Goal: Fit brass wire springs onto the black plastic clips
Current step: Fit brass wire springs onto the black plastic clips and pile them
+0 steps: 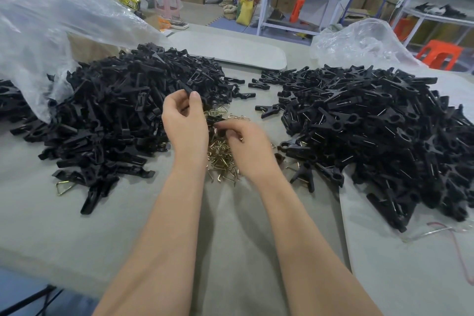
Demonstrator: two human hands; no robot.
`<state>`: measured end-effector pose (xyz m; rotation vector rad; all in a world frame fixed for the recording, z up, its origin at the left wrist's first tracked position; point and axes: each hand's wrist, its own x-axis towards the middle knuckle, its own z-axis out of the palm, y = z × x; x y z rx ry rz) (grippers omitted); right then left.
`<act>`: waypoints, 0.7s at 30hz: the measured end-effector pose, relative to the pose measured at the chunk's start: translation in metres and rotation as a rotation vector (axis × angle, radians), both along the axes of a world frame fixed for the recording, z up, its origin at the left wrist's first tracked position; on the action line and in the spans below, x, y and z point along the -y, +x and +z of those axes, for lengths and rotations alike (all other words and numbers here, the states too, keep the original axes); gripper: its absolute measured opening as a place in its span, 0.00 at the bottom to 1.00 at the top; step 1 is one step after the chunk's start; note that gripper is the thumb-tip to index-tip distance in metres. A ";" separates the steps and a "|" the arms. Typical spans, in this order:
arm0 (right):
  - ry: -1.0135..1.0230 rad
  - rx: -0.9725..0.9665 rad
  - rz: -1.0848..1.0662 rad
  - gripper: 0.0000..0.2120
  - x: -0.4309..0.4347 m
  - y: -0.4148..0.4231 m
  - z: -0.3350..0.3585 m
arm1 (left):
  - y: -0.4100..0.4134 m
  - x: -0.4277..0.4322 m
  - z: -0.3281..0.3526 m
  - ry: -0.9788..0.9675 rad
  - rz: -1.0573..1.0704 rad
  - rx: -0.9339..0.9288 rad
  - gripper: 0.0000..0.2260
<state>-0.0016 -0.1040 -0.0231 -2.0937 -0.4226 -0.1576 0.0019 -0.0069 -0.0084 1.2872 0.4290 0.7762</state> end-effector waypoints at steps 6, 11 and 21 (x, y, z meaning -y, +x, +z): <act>-0.096 0.231 -0.126 0.15 -0.002 -0.002 -0.002 | 0.001 0.000 -0.001 -0.084 -0.060 0.023 0.03; 0.273 0.084 -0.220 0.08 0.004 0.000 0.004 | 0.002 0.004 -0.003 -0.146 -0.246 -0.026 0.01; 0.734 -0.169 -0.201 0.05 0.016 0.005 0.010 | 0.003 0.009 -0.007 0.105 -0.394 -0.096 0.05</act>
